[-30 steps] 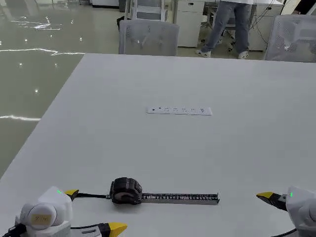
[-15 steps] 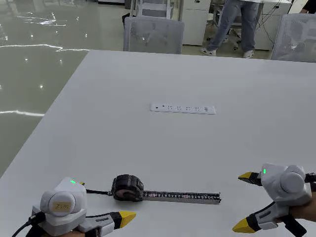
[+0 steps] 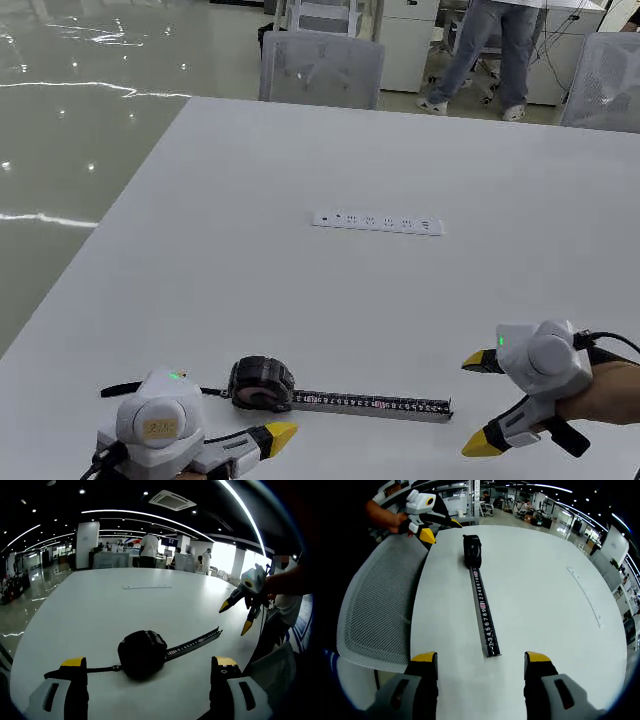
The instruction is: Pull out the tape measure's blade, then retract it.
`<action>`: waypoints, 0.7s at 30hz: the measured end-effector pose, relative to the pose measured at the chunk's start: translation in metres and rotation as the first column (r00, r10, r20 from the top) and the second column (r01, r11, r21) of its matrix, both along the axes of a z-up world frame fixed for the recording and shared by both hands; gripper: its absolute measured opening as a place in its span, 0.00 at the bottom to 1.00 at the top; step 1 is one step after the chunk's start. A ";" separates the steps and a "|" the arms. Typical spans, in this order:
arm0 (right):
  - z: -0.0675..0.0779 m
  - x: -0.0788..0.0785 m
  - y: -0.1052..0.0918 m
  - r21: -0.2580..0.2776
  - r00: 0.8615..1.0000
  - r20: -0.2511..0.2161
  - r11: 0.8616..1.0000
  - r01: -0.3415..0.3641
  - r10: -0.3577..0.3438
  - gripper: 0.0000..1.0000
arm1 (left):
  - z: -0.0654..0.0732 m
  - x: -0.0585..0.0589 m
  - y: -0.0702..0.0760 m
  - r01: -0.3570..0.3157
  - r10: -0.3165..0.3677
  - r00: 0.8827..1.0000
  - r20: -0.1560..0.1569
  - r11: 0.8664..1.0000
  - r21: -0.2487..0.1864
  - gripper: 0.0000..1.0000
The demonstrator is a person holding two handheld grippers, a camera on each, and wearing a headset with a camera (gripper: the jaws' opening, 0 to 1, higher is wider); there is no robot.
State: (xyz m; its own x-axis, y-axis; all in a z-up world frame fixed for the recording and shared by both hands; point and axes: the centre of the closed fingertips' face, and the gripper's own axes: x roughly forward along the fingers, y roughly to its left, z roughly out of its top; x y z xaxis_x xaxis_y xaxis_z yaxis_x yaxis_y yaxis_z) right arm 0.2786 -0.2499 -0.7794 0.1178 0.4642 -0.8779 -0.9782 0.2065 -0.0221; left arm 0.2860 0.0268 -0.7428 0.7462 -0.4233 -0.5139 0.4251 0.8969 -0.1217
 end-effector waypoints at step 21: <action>-0.039 0.016 -0.001 -0.080 0.995 -0.073 0.994 -0.069 0.063 0.33 | -0.017 0.016 -0.011 -0.067 0.066 0.998 -0.025 0.996 -0.053 1.00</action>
